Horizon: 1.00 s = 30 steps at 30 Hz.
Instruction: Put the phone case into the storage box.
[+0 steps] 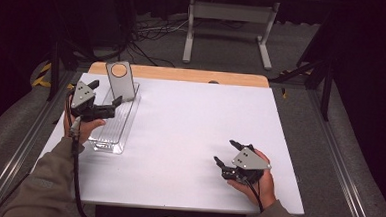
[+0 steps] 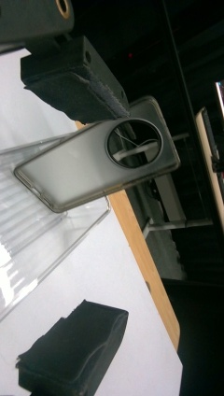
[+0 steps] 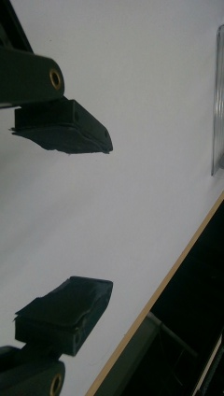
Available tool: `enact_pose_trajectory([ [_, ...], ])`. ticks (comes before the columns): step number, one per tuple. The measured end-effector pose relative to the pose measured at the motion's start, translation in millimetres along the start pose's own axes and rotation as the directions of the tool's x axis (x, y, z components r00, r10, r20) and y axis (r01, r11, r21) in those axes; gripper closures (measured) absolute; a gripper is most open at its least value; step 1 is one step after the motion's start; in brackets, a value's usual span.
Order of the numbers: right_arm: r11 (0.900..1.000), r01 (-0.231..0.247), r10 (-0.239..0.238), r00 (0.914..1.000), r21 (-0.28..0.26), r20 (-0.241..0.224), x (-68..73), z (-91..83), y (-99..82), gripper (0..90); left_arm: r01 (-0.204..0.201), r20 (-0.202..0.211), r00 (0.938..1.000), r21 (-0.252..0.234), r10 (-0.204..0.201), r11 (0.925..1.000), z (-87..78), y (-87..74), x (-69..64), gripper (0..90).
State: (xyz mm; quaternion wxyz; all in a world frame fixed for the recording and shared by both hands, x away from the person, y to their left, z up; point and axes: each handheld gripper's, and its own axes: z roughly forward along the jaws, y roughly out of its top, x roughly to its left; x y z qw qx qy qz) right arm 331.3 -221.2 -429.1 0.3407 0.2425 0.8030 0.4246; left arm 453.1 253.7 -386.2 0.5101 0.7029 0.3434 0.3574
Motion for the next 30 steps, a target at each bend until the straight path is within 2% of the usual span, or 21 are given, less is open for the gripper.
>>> enact_pose_trajectory([
  [6,1.0,0.001,-0.001,1.0,-0.006,0.001,-0.3,-0.8,0.4,28.2,-0.017,0.025,0.9996,-0.011,0.017,0.9998,-4.5,1.3,-5.5,4.7],
  [12,0.9999,0.0,0.0,1.0,-0.011,0.005,-0.3,-1.1,0.9,27.2,-0.011,0.037,0.9992,-0.027,0.012,0.9996,-8.7,1.3,-9.1,5.5],
  [20,0.9999,-0.003,0.003,0.9999,-0.016,0.012,-0.5,-1.9,1.1,25.6,-0.046,0.059,0.9972,-0.021,0.047,0.9987,-14.6,1.5,-17.7,5.0],
  [30,0.9998,-0.006,0.006,0.9998,-0.018,0.019,1.0,-2.0,1.9,21.6,-0.065,0.085,0.9941,-0.037,0.068,0.9972,-24.0,2.7,-26.1,5.0],
])
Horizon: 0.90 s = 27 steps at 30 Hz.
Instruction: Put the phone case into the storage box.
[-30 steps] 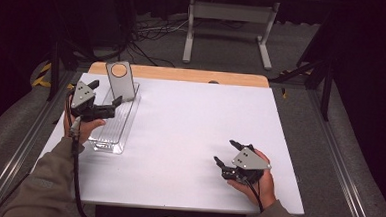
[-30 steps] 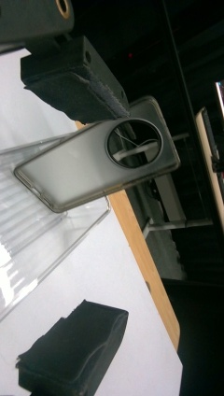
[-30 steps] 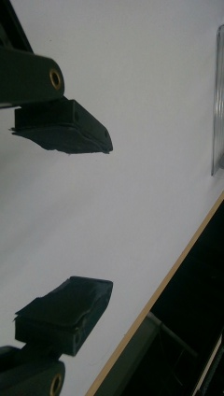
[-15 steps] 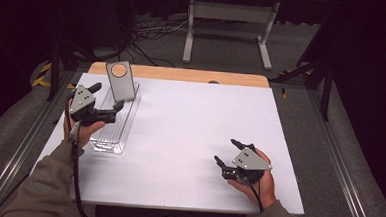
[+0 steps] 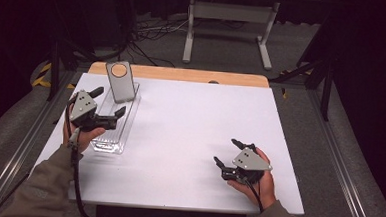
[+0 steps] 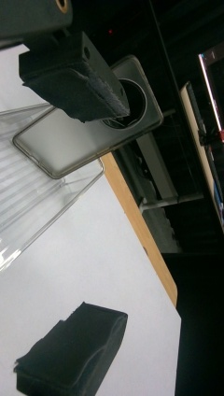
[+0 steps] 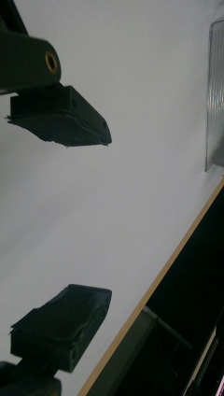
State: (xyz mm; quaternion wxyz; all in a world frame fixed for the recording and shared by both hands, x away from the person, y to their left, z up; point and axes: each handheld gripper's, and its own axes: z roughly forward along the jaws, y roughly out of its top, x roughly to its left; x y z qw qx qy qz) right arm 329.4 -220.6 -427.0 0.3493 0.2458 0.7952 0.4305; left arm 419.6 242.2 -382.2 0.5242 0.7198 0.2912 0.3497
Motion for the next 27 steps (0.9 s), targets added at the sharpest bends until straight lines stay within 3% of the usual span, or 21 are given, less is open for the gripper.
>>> enact_pose_trajectory([
  [8,1.0,0.001,-0.001,1.0,-0.004,0.001,1.1,-0.4,0.9,19.5,-0.029,0.025,0.9993,-0.017,0.029,0.9994,-10.1,3.0,-9.1,5.2],
  [13,0.9994,0.005,-0.005,1.0,-0.034,-0.005,2.1,-2.5,2.4,19.1,-0.035,0.042,0.9984,-0.038,0.037,0.9986,-16.3,5.2,-15.4,5.1],
  [27,0.999,0.0,0.0,1.0,-0.046,0.0,4.2,-4.0,4.7,16.4,-0.086,0.092,0.9917,-0.047,0.09,0.9952,-30.9,0.4,-39.9,5.4],
])
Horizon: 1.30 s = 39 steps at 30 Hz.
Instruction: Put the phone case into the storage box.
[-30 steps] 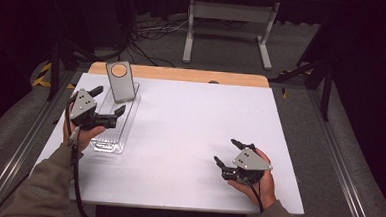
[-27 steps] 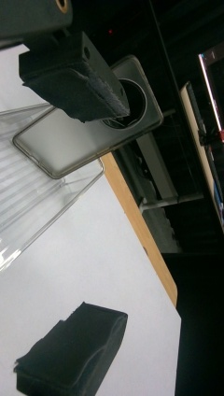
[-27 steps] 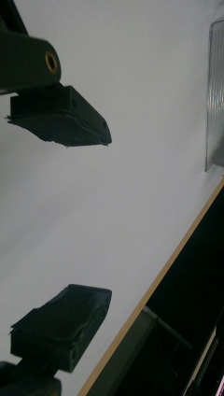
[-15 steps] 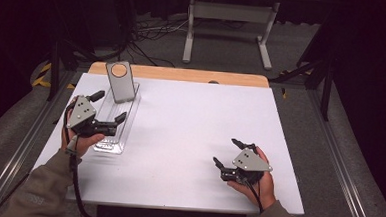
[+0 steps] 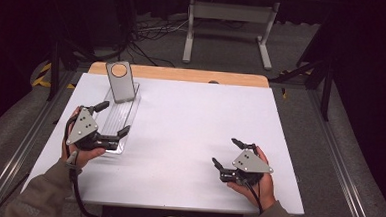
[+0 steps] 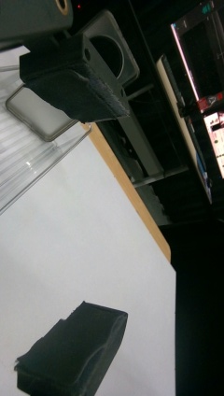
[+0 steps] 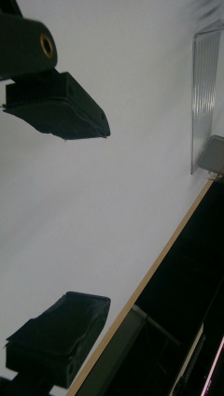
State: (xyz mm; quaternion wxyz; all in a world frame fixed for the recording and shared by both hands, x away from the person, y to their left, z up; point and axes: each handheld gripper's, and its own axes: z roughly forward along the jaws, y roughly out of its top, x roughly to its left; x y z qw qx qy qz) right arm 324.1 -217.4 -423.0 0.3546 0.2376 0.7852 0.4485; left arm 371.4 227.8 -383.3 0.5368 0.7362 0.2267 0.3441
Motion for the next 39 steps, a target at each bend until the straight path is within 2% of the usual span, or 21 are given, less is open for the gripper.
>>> enact_pose_trajectory([
  [2,1.0,0.001,-0.001,1.0,-0.001,0.001,0.2,-0.2,0.4,16.4,-0.011,0.012,0.9999,-0.003,0.011,0.9999,-2.7,-1.4,-5.9,5.5],
  [7,1.0,0.003,-0.003,1.0,-0.002,-0.003,1.3,-0.2,0.9,16.4,0.001,0.028,0.9996,-0.011,-0.001,0.9999,-5.2,-3.1,-12.1,5.4],
  [13,1.0,0.006,-0.006,0.9999,-0.005,-0.013,4.3,0.8,2.4,16.4,0.0,0.048,0.9988,-0.02,0.001,0.9998,-10.9,-8.2,-26.4,4.8],
  [21,0.9999,0.015,-0.015,0.9997,-0.001,-0.021,8.1,1.4,3.1,16.6,-0.019,0.075,0.997,-0.019,0.02,0.9996,-20.2,-9.5,-33.0,4.7],
  [25,0.9998,0.018,-0.018,0.9996,-0.002,-0.023,9.0,0.8,3.1,16.6,0.002,0.078,0.997,-0.015,-0.001,0.9999,-22.8,-14.5,-34.1,5.6],
  [27,0.9999,0.017,-0.017,0.9996,-0.001,-0.024,9.2,0.2,2.6,16.6,0.04,0.086,0.9955,-0.003,-0.039,0.9992,-22.0,-21.1,-36.9,6.8],
  [30,0.9999,0.016,-0.017,0.9995,-0.001,-0.027,9.3,0.2,2.6,16.6,0.03,0.09,0.9955,0.014,-0.031,0.9995,-21.6,-25.4,-41.3,6.6],
  [32,0.9998,0.017,-0.017,0.9994,0.002,-0.032,9.6,0.6,2.0,16.6,0.049,0.094,0.9943,0.023,-0.051,0.9985,-22.8,-29.1,-44.0,6.5],
  [35,0.9998,0.02,-0.02,0.9989,0.007,-0.042,10.5,0.8,0.9,16.6,0.059,0.096,0.9935,0.031,-0.061,0.9978,-23.3,-32.0,-45.9,7.2],
  [39,0.9996,0.027,-0.026,0.9983,0.003,-0.052,11.7,0.2,1.2,16.6,0.056,0.087,0.9945,0.043,-0.06,0.9975,-24.2,-33.6,-46.6,7.2],
])
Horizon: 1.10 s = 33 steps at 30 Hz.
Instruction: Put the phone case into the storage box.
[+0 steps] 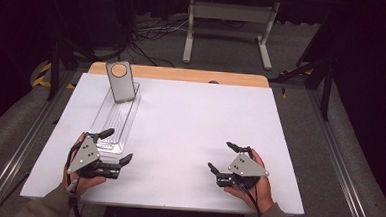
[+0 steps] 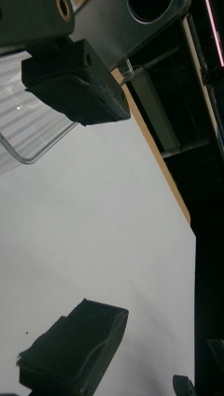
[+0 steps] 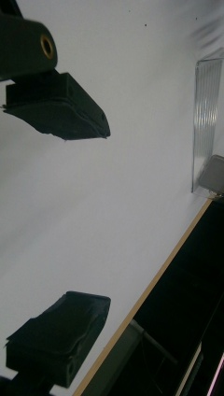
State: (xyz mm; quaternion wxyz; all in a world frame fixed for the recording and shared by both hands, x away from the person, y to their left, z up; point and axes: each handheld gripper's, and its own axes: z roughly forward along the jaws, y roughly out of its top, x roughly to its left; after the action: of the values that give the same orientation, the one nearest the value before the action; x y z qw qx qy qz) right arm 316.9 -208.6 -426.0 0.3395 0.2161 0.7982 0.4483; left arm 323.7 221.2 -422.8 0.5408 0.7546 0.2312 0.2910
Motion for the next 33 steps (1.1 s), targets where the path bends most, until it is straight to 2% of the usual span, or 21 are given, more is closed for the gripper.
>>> enact_pose_trajectory([
  [2,1.0,0.0,0.0,1.0,0.002,-0.001,0.1,0.0,-0.1,16.6,0.013,-0.006,0.9999,-0.009,-0.013,0.9999,0.4,-0.4,0.6,7.3],
  [10,0.9999,0.008,-0.008,1.0,0.01,0.003,2.3,0.0,0.1,16.6,-0.009,0.002,1.0,0.0,0.009,1.0,0.0,0.8,-0.8,7.6],
  [15,0.9998,0.014,-0.015,0.9999,0.013,0.009,4.4,1.1,2.4,17.8,0.006,0.007,1.0,0.005,-0.006,1.0,-0.4,-0.6,-0.1,7.0],
  [16,0.9998,0.016,-0.016,0.9998,0.014,0.007,5.0,1.4,2.4,17.7,-0.004,0.009,1.0,0.01,0.004,0.9999,-0.2,-0.8,0.4,7.1],
  [20,0.9993,0.027,-0.027,0.9996,0.027,-0.012,6.0,2.8,1.2,19.5,-0.002,0.005,1.0,0.019,0.002,0.9998,1.3,-1.0,-0.6,7.1],
  [26,0.9991,0.034,-0.034,0.9993,0.026,-0.015,7.9,1.9,0.6,19.2,-0.02,-0.001,0.9998,0.029,0.02,0.9994,4.5,-0.6,-1.7,7.4],
  [32,0.9988,0.035,-0.035,0.9994,0.033,-0.008,6.1,2.4,-0.1,19.0,-0.008,0.016,0.9998,0.032,0.008,0.9995,5.2,-2.1,-0.6,7.3],
  [33,0.9987,0.038,-0.037,0.9993,0.035,-0.007,6.1,2.6,-0.2,19.0,0.004,0.021,0.9998,0.028,-0.005,0.9996,5.8,-3.0,-0.8,7.4],
])
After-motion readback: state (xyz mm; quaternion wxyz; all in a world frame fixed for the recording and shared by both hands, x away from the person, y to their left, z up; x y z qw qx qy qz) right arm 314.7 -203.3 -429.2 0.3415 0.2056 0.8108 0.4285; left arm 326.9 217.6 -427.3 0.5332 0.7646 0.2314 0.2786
